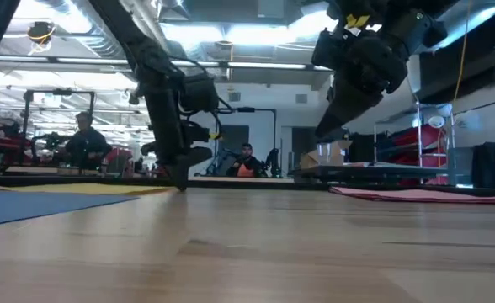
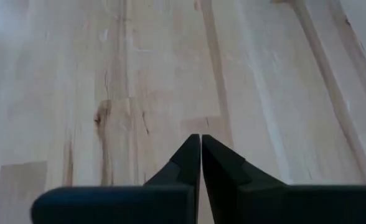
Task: Organize paper
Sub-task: Stack the yellow paper on top of the yellow paper
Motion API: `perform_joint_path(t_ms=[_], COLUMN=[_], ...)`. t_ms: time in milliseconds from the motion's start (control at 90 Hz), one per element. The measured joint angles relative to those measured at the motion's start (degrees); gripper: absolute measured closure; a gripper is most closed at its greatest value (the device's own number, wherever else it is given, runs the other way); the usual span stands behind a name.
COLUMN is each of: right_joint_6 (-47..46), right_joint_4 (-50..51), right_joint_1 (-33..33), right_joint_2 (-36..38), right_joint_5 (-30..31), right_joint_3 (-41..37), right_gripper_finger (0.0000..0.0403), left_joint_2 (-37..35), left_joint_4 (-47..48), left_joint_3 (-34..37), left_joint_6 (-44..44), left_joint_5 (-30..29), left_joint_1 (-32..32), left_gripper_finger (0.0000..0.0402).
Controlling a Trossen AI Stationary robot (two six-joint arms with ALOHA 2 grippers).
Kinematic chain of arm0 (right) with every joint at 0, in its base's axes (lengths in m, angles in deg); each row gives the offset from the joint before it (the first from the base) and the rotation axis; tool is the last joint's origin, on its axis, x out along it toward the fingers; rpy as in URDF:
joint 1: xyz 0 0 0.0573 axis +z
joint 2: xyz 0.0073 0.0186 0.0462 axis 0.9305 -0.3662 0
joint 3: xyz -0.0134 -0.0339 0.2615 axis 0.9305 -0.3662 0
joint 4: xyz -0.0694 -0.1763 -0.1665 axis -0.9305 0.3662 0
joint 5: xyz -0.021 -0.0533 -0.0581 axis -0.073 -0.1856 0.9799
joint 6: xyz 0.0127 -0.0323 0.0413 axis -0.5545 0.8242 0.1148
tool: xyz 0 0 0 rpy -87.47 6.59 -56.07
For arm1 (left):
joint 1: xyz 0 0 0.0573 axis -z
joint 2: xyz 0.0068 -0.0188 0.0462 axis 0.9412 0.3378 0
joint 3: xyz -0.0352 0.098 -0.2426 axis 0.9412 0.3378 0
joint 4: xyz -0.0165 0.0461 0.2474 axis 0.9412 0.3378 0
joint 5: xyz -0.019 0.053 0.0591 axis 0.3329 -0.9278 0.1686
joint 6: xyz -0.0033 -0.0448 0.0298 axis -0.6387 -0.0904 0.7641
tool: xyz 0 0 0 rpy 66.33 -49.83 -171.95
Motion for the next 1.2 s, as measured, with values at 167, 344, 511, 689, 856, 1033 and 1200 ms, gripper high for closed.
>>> perform_joint_path(t_ms=[167, 344, 511, 689, 856, 1033, 1200], right_joint_6=[0.0, 0.0, 0.0, -0.1, -0.1, -0.1, -0.1], right_joint_4=[0.1, 0.5, 1.1, 1.2, 1.6, 1.6, 1.7], right_joint_1=[0.0, 0.0, 0.0, 0.0, 0.0, 0.0, 0.0], right_joint_2=[0.0, 0.0, 0.0, 0.0, 0.0, 0.0, 0.0], right_joint_5=[0.0, 0.0, 0.0, 0.0, 0.0, 0.0, 0.0], right_joint_3=[0.0, 0.0, 0.0, 0.0, 0.0, 0.0, 0.0], right_gripper_finger=[0.0398, 0.0398, 0.0398, 0.0398, 0.0398, 0.0398, 0.0398], left_joint_2=[0.0, 0.1, 0.1, 0.0, -0.6, -0.6, -0.7], left_joint_4=[-0.7, -0.7, 0.3, 1.6, 4.4, 4.9, 4.8], left_joint_3=[0.0, 0.1, 0.1, 0.1, 0.2, 0.2, 0.2], left_joint_6=[-3.5, -4.9, -6.1, -7.1, -7.7, -8.7, -8.4], left_joint_5=[-0.1, -1.5, -2.0, -3.0, -5.5, -5.4, -5.5], left_joint_1=[-1.1, -1.3, -1.3, -1.3, -1.5, -1.7, -1.5], left_gripper_finger=[0.0401, 0.0401, 0.0401, 0.0401, 0.0401, 0.0402, 0.0402])
